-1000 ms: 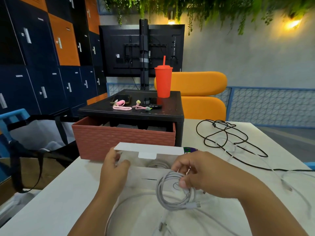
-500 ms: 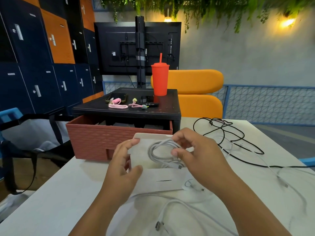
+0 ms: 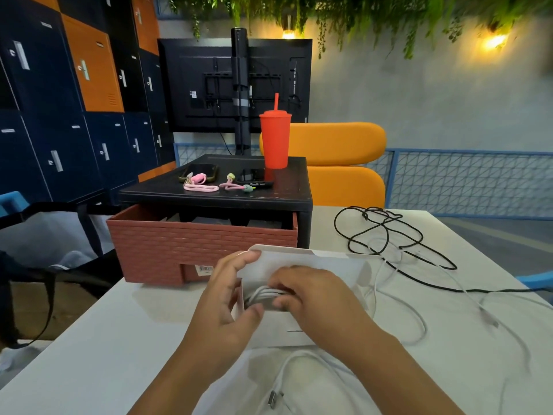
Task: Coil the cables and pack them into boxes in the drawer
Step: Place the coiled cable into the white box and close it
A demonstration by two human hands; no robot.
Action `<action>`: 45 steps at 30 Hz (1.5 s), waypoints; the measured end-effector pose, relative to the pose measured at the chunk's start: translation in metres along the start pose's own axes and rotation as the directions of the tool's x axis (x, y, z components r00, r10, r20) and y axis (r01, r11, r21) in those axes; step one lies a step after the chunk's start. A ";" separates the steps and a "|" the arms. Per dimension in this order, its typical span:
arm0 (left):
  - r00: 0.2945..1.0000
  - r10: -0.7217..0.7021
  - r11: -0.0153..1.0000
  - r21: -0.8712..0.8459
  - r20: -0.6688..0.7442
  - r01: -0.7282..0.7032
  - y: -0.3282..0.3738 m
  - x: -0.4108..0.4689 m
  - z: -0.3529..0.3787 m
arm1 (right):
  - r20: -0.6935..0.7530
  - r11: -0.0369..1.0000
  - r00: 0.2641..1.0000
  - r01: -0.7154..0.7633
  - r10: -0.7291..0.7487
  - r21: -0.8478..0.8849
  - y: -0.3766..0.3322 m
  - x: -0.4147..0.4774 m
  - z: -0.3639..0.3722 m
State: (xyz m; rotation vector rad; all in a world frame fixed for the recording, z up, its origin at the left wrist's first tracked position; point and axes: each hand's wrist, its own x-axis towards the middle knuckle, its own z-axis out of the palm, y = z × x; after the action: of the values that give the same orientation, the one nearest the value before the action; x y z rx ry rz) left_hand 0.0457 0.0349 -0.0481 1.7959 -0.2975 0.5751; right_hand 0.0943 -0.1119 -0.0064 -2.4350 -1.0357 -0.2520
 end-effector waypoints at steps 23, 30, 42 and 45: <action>0.925 -0.367 0.930 -0.020 -0.101 0.367 -0.025 0.009 -0.032 | 0.024 0.827 0.884 -0.447 0.468 0.342 0.063 -0.004 -0.006; 0.939 -0.327 0.930 0.141 -0.106 0.340 -0.030 0.010 -0.027 | 0.104 0.826 0.914 -0.400 0.393 0.397 0.059 -0.003 0.005; 0.951 -0.241 0.923 0.257 -0.195 0.287 -0.028 0.008 -0.023 | -0.018 0.846 0.885 -0.438 0.465 0.305 0.062 -0.002 0.006; 0.937 -0.267 0.922 0.225 -0.224 0.316 -0.030 0.008 -0.023 | -0.030 0.854 0.893 -0.419 0.449 0.310 0.063 -0.003 0.006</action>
State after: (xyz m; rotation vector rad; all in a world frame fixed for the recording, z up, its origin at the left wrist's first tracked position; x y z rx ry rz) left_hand 0.0614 0.0667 -0.0636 1.9710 0.1860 0.5835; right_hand 0.1371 -0.1487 -0.0350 -2.2739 -0.4157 -0.0579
